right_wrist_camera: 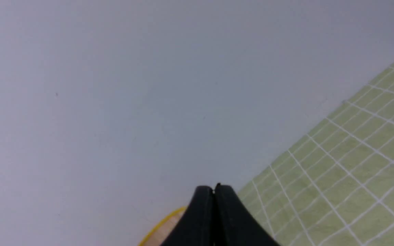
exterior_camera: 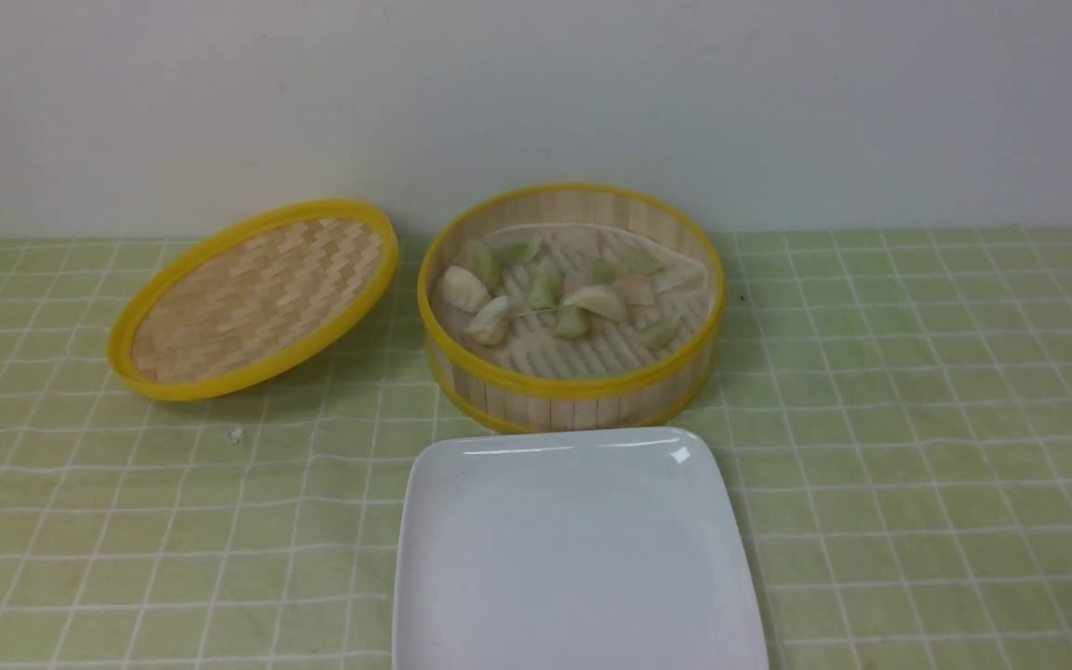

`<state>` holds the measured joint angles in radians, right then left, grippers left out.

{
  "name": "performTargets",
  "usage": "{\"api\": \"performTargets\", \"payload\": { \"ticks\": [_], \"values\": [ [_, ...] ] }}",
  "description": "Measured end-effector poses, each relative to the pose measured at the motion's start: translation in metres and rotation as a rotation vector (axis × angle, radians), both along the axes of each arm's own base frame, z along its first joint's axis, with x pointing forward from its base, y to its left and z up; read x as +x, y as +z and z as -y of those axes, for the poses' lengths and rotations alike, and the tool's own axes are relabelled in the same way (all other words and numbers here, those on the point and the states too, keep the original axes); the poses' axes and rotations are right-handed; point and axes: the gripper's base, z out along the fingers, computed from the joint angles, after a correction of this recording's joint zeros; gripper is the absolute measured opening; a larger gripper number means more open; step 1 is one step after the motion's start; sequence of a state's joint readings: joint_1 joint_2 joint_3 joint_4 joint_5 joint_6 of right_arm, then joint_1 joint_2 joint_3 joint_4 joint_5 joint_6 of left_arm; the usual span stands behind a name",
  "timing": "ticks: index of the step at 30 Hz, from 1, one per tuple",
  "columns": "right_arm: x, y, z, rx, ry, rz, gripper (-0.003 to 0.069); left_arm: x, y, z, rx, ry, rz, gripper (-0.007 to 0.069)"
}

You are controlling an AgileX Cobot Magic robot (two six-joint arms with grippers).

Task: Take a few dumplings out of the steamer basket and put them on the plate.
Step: Use the left arm to grab a dumpling from the steamer

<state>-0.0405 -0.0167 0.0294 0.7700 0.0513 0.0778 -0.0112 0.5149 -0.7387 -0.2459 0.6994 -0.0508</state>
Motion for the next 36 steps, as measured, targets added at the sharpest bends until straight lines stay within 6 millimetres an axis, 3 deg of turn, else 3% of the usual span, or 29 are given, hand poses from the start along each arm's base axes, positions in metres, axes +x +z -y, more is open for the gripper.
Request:
{"api": "performTargets", "payload": {
  "ticks": [5,10,14,18,22,26,31,33,36],
  "values": [
    [0.0,0.001,0.001,0.035,-0.012,0.015,-0.0015,0.04,-0.012,0.01,0.094,-0.193,-0.414,-0.0006],
    [-0.001,0.005,-0.001,0.079,0.021,0.009,-0.0015,0.081,-0.036,0.018,0.05,-0.288,-0.608,-0.0006],
    [-0.007,0.043,-0.013,-0.006,0.145,0.006,-0.0015,0.118,-0.046,0.019,0.039,-0.308,-0.69,-0.0006],
    [-0.001,0.083,-0.026,-0.15,0.284,-0.099,-0.0015,0.154,-0.044,0.022,0.047,-0.325,-0.712,-0.0006],
    [0.024,0.111,-0.04,-0.342,0.493,-0.333,-0.0015,0.195,-0.037,0.044,0.114,-0.393,-0.701,-0.0006],
    [0.056,0.125,-0.042,-0.492,0.644,-0.564,-0.0015,0.228,-0.034,0.073,0.169,-0.473,-0.704,-0.0006],
    [0.095,0.13,-0.033,-0.588,0.678,-0.771,-0.0015,0.269,-0.044,0.106,0.206,-0.542,-0.693,-0.0006],
    [0.101,0.129,-0.032,-0.595,0.677,-0.797,-0.0015,0.276,-0.045,0.111,0.212,-0.548,-0.683,-0.0006],
    [0.116,0.125,-0.03,-0.6,0.684,-0.85,-0.0015,0.305,-0.06,0.131,0.248,-0.56,-0.653,-0.0005]
  ]
}}
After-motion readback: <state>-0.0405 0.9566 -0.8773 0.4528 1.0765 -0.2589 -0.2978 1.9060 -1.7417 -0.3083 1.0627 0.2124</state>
